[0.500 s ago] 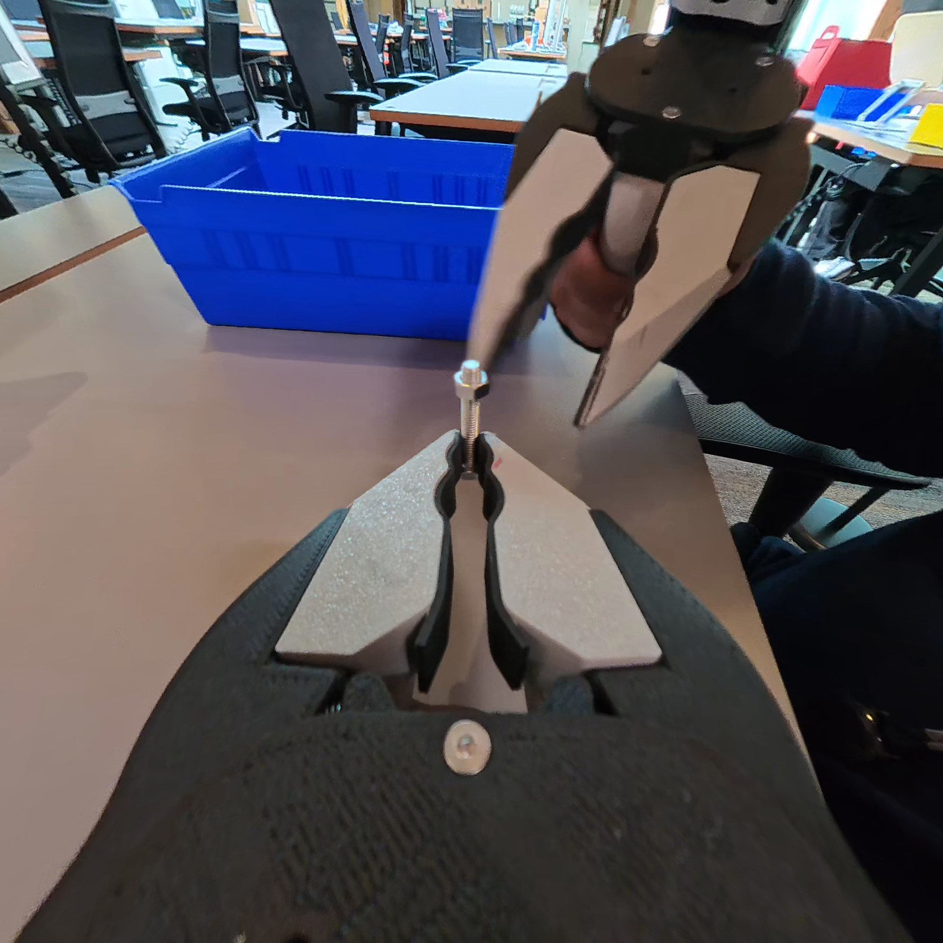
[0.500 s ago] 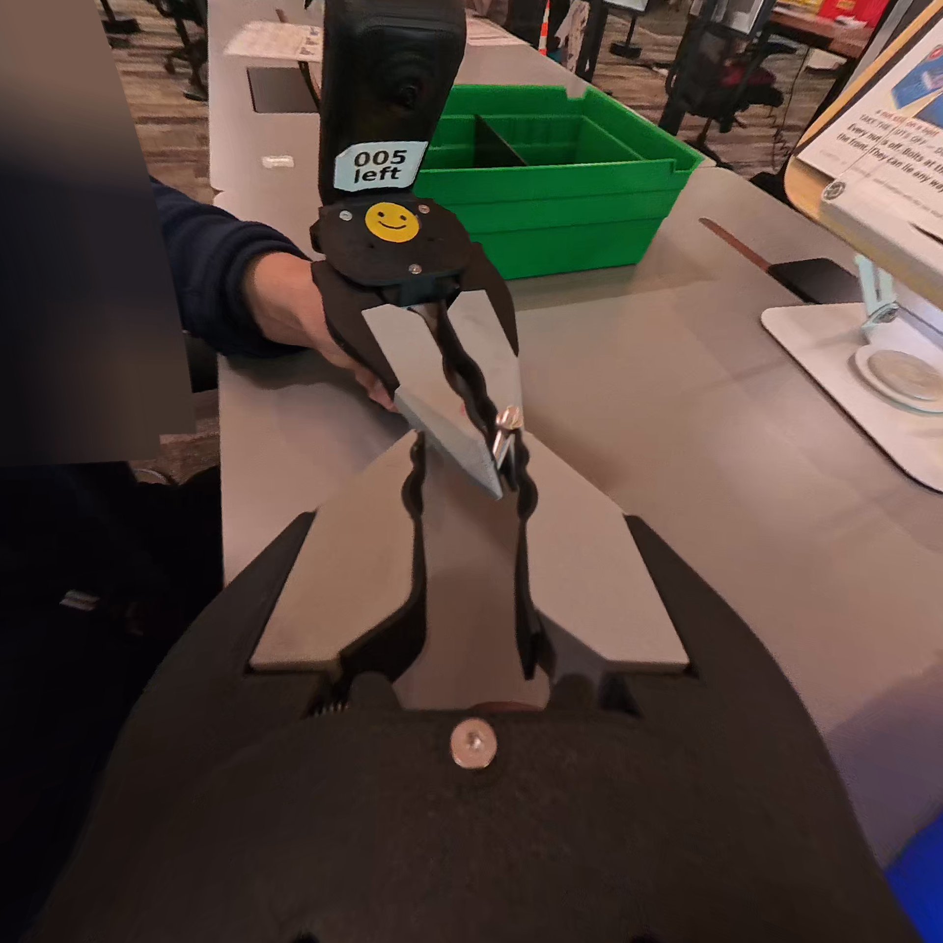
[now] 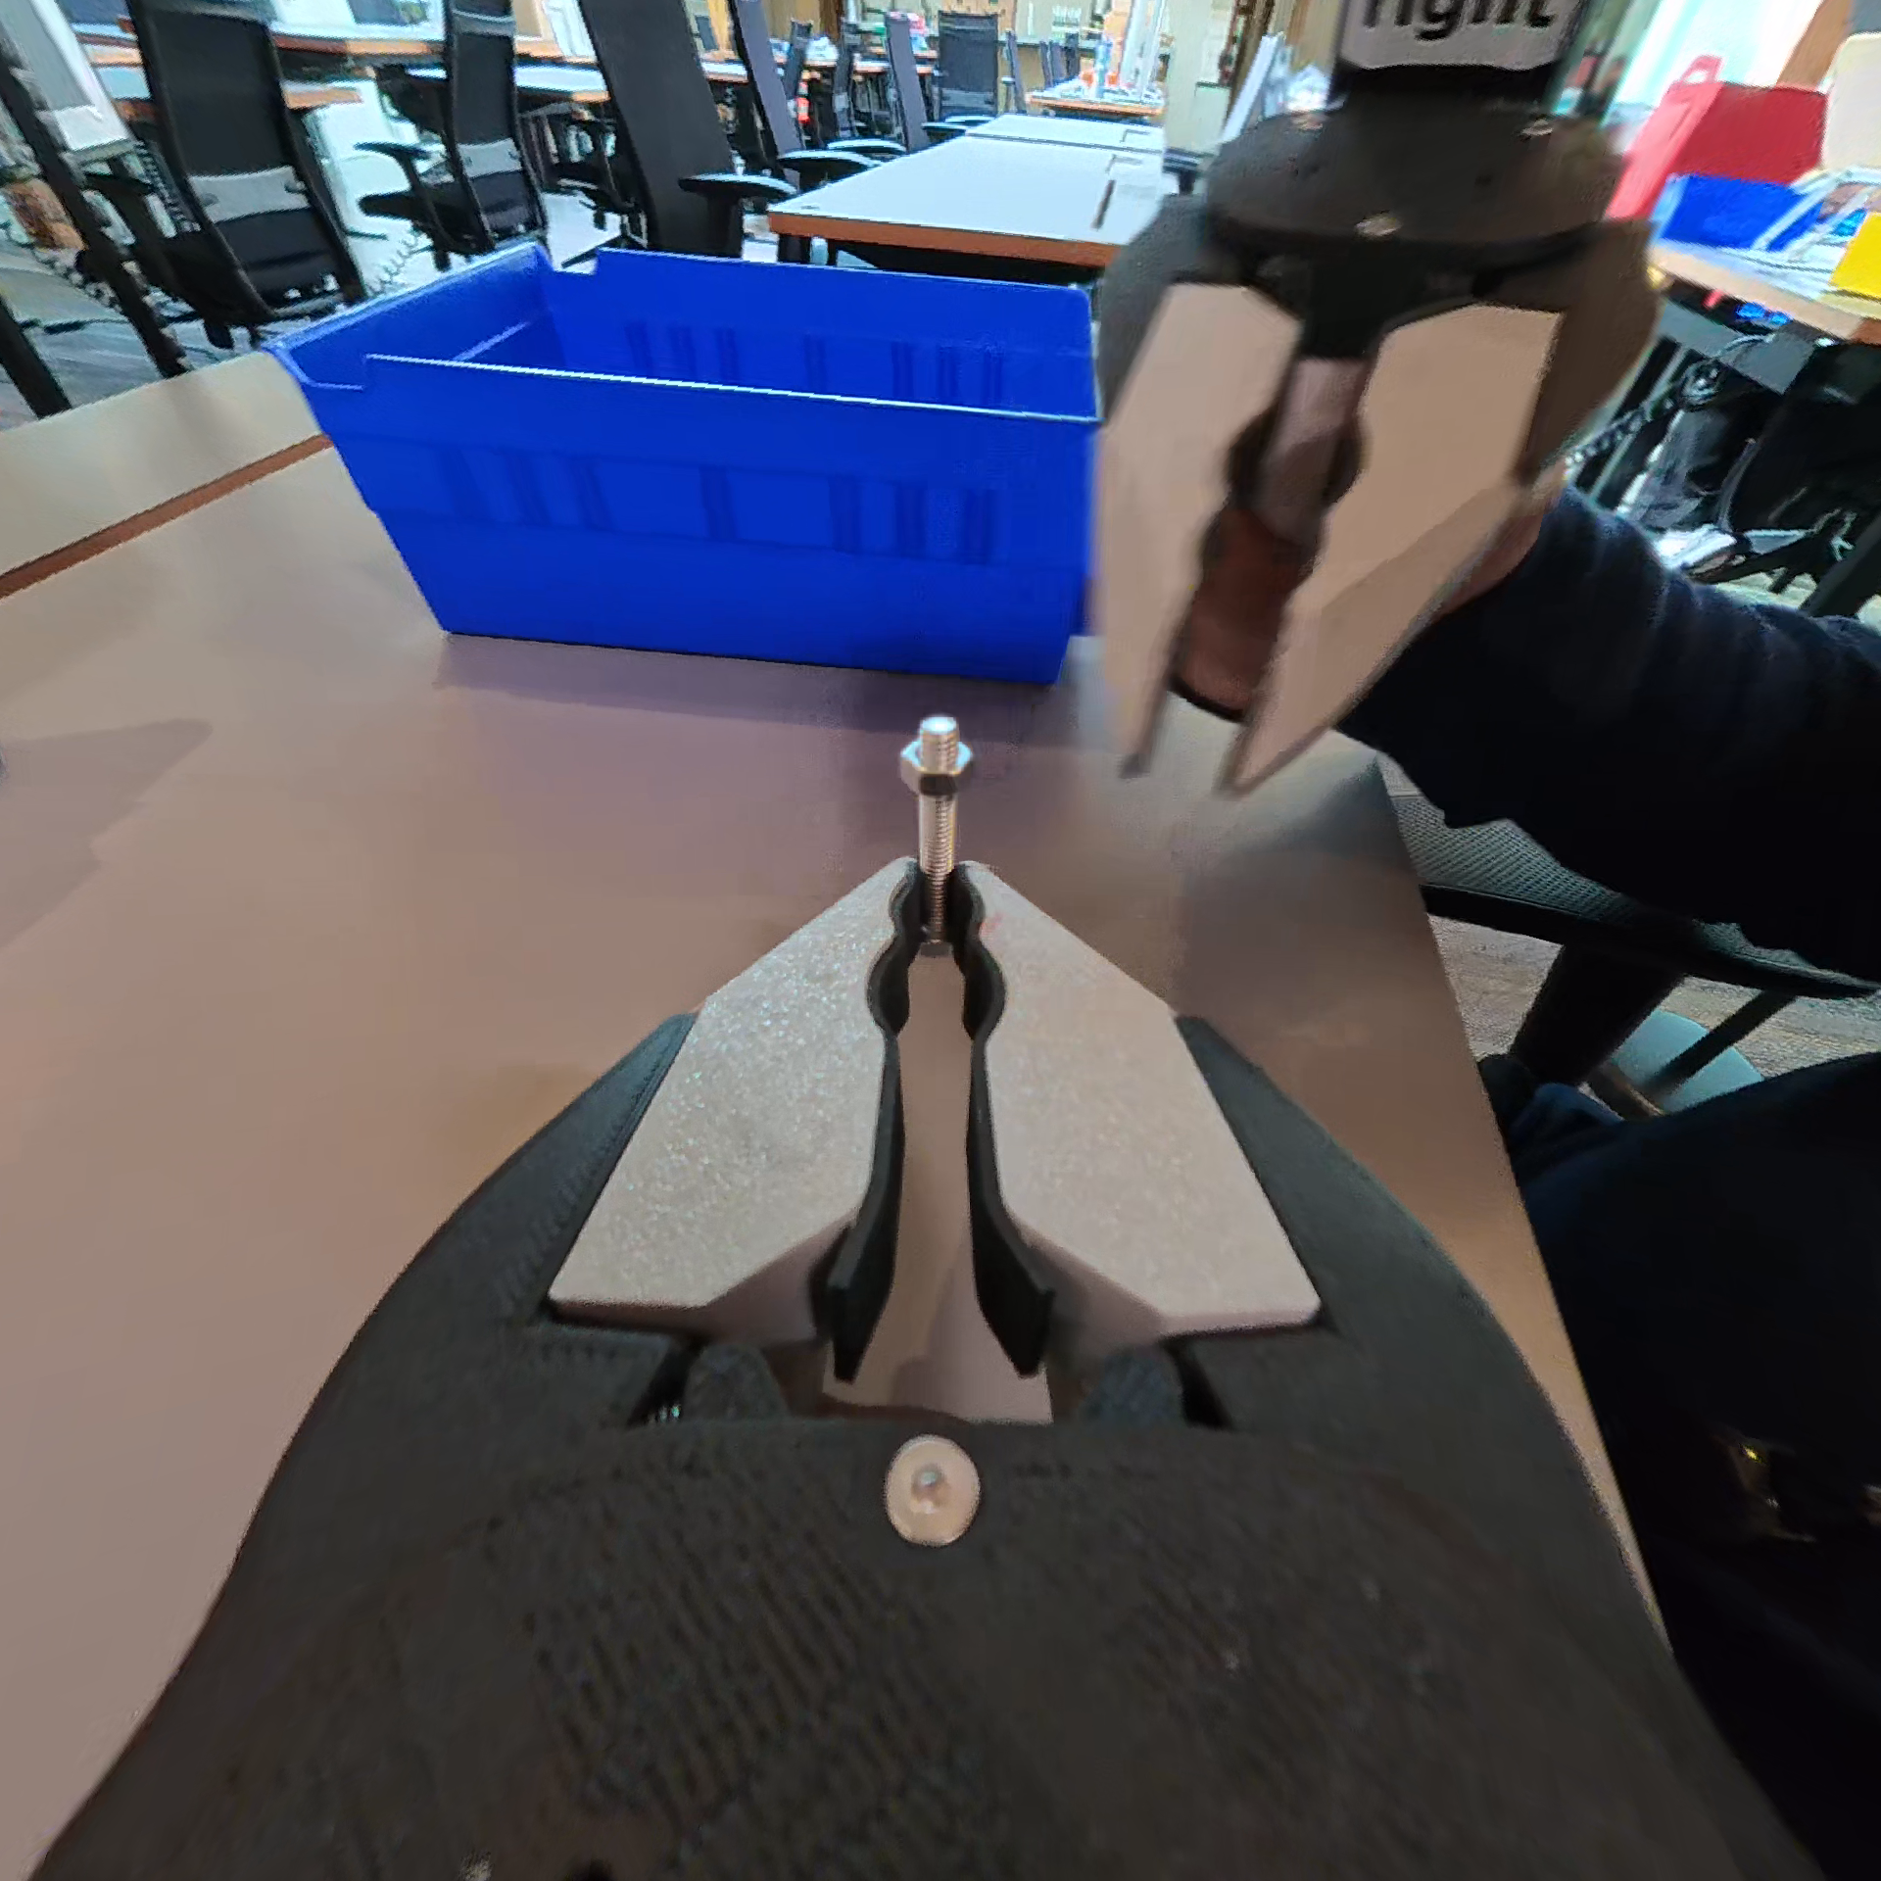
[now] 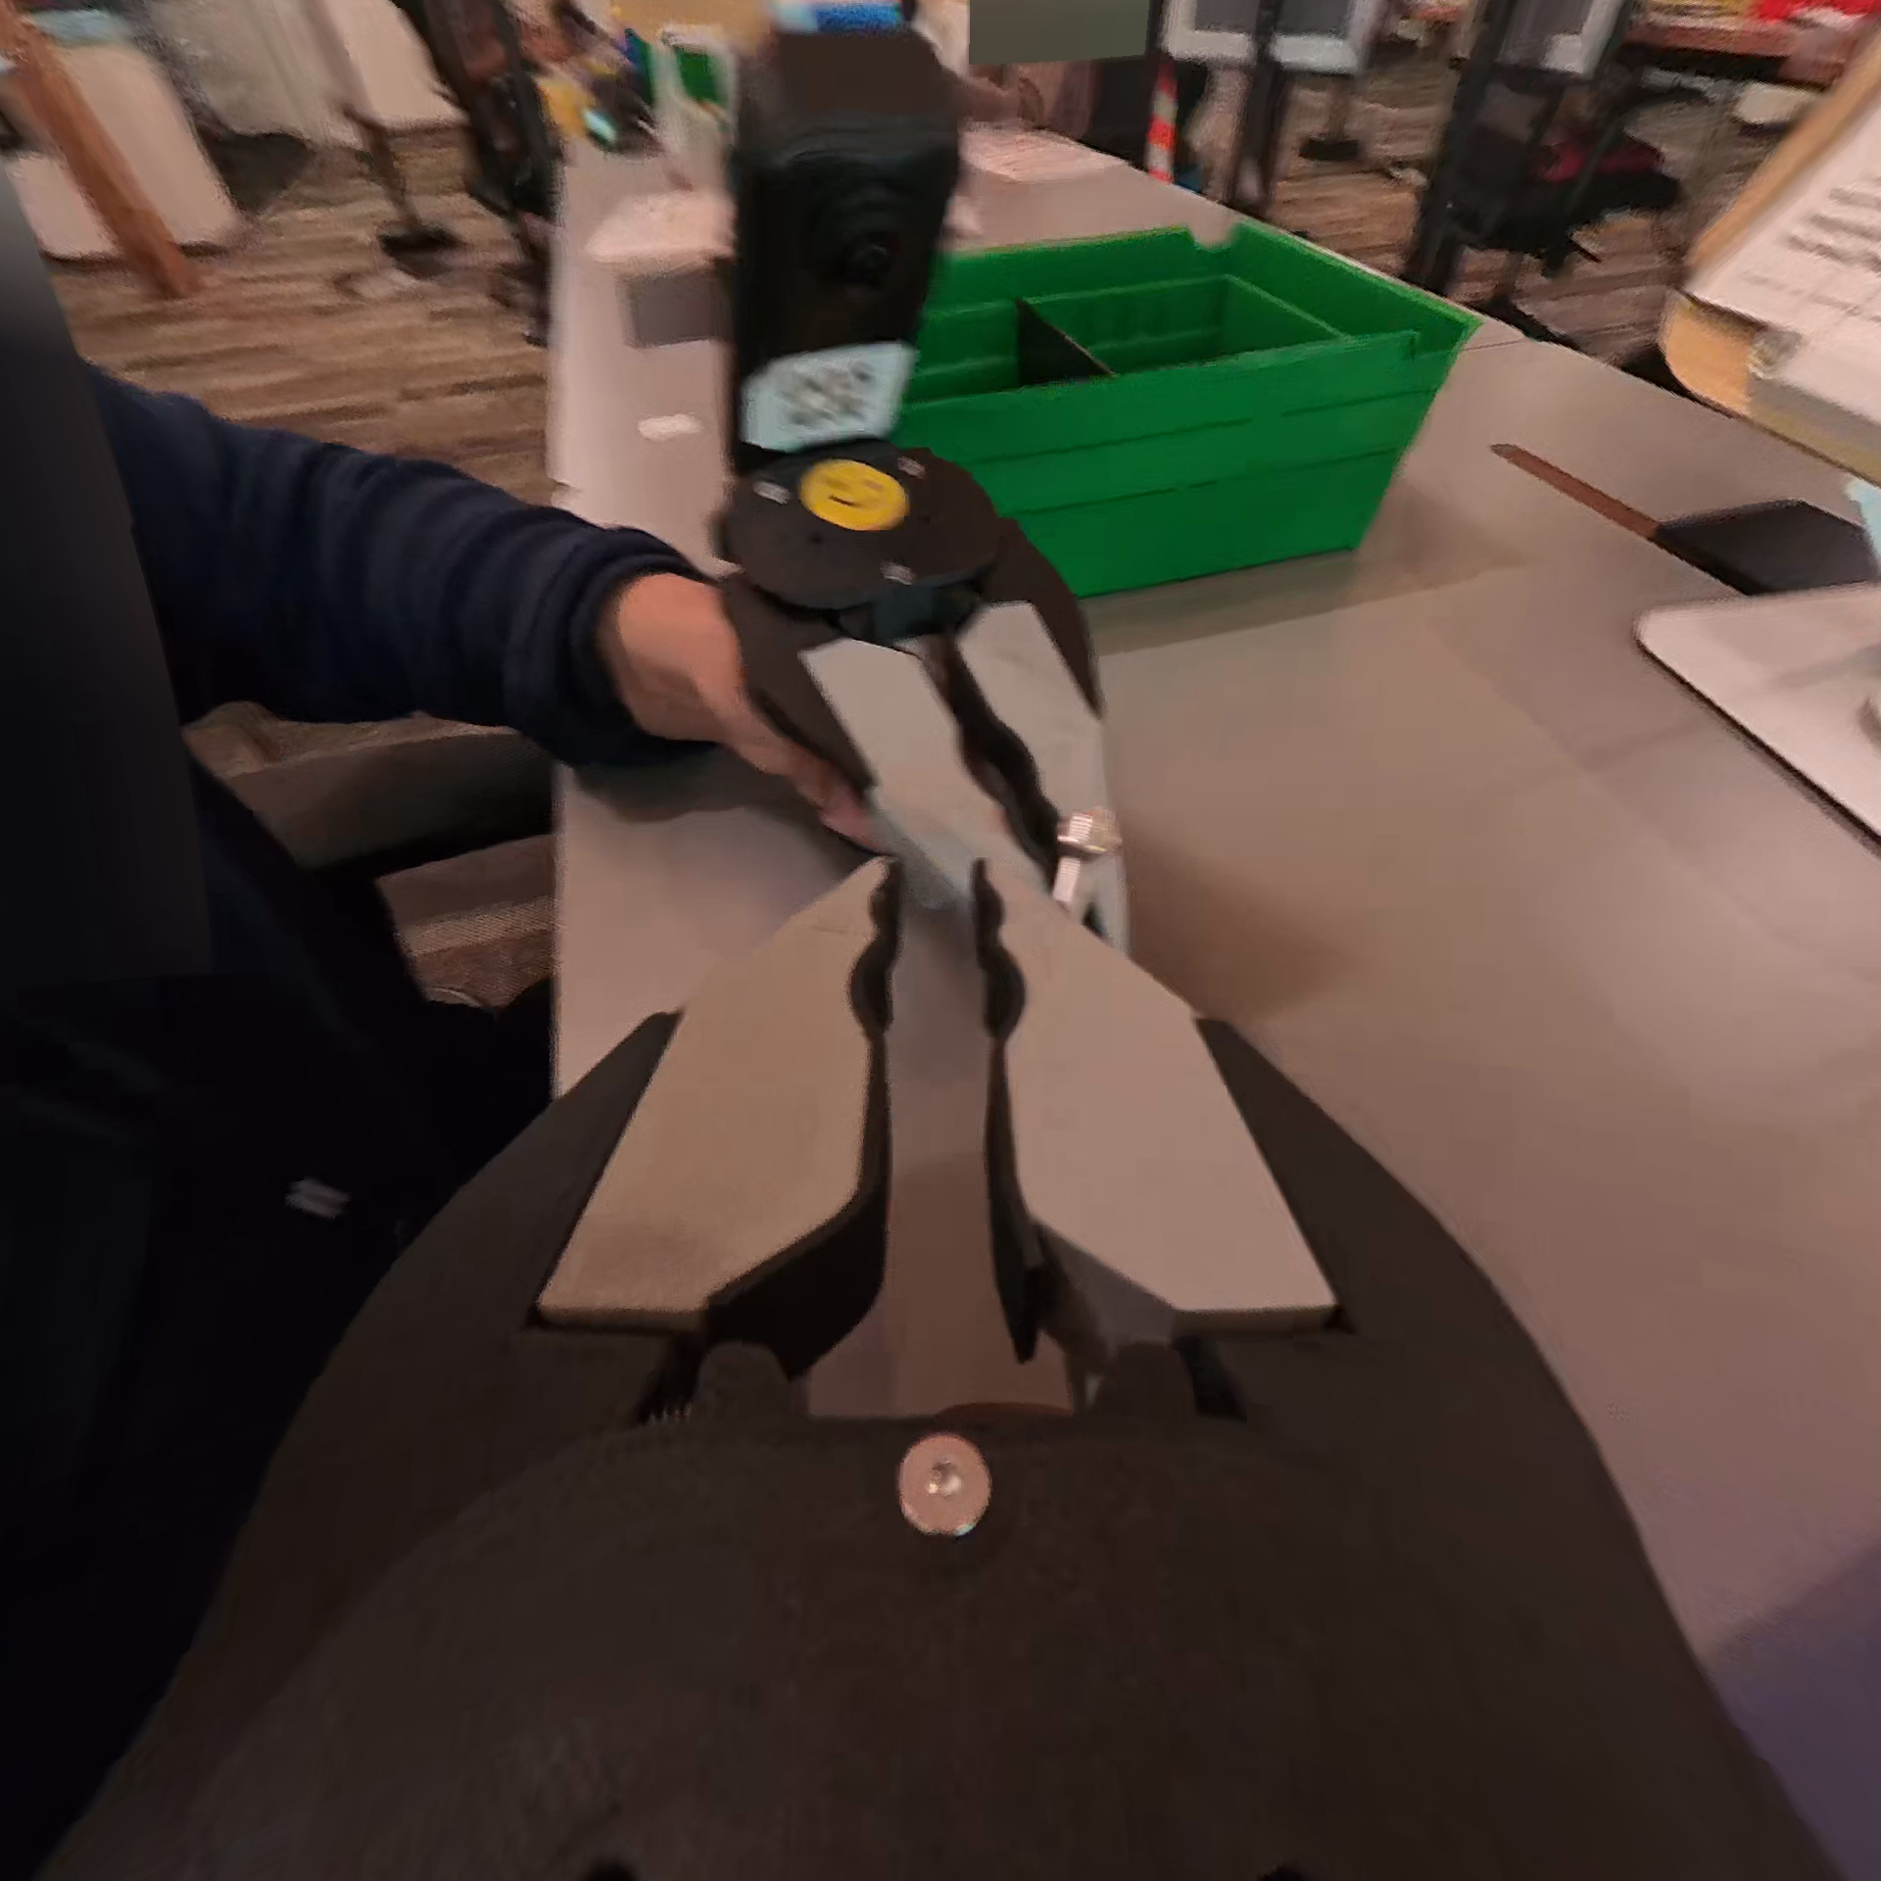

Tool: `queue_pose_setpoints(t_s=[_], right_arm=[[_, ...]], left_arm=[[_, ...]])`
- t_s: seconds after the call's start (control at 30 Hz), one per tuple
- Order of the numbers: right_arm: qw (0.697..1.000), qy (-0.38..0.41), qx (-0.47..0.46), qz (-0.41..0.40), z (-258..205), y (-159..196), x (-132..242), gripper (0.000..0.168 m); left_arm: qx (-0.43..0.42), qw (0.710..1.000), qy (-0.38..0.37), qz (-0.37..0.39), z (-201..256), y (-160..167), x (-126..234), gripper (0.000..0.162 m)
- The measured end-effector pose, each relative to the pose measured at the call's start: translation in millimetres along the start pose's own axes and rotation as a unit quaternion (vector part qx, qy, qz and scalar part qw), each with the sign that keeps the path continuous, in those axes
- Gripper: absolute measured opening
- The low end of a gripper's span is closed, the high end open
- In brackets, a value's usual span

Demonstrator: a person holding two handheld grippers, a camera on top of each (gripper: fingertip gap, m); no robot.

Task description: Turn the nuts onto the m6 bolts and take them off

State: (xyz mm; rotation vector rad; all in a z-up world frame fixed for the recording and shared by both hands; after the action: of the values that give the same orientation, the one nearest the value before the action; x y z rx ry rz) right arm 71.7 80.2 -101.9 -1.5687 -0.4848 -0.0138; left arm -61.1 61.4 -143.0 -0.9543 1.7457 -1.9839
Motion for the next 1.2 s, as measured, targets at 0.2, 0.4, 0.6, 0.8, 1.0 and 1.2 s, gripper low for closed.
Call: queue_pose_setpoints(t_s=[0.2, 0.4, 0.6, 0.8, 1.0, 1.2], right_arm=[[0.996, 0.062, -0.044, 0.055, 19.0, -6.3, 13.6, 0.032], [0.998, 0.002, -0.059, 0.021, 10.9, 4.1, -8.1, 0.036], [0.993, -0.012, -0.078, 0.09, 9.6, -1.2, 15.9, 0.029], [0.996, -0.024, -0.079, 0.037, 14.0, 4.8, -16.8, 0.046], [0.995, -0.048, -0.052, 0.069, -13.4, -1.8, 16.8, 0.008], [0.994, 0.064, -0.078, 0.04, 23.5, 2.0, -10.1, 0.031]], left_arm=[[-0.008, 0.999, 0.035, 0.01, 9.0, -1.4, -0.6, 0.003], [-0.006, 1.0, 0.019, 0.004, 5.3, -0.4, -0.4, 0.003], [0.007, 1.0, 0.024, 0.01, 2.1, -1.1, 1.0, 0.003], [-0.007, 1.0, 0.013, 0.002, 3.8, -0.3, -1.0, 0.003], [0.046, 0.999, -0.017, -0.001, -15.6, 1.1, 4.2, 0.003], [0.009, 1.0, 0.0, 0.001, -1.6, -0.3, 0.4, 0.003]])
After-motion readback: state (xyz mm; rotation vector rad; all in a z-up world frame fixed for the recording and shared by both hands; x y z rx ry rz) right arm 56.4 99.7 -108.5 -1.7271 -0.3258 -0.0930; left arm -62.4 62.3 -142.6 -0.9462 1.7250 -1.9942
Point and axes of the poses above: each gripper's, where its closed fingertips meet, x back along the fingers, y out of its underside, z = x × y across the jaws, the point moved 8 cm from there along x, back along the fingers, and after that the axes turned 7 degrees about -y, right-handed, at the moved point
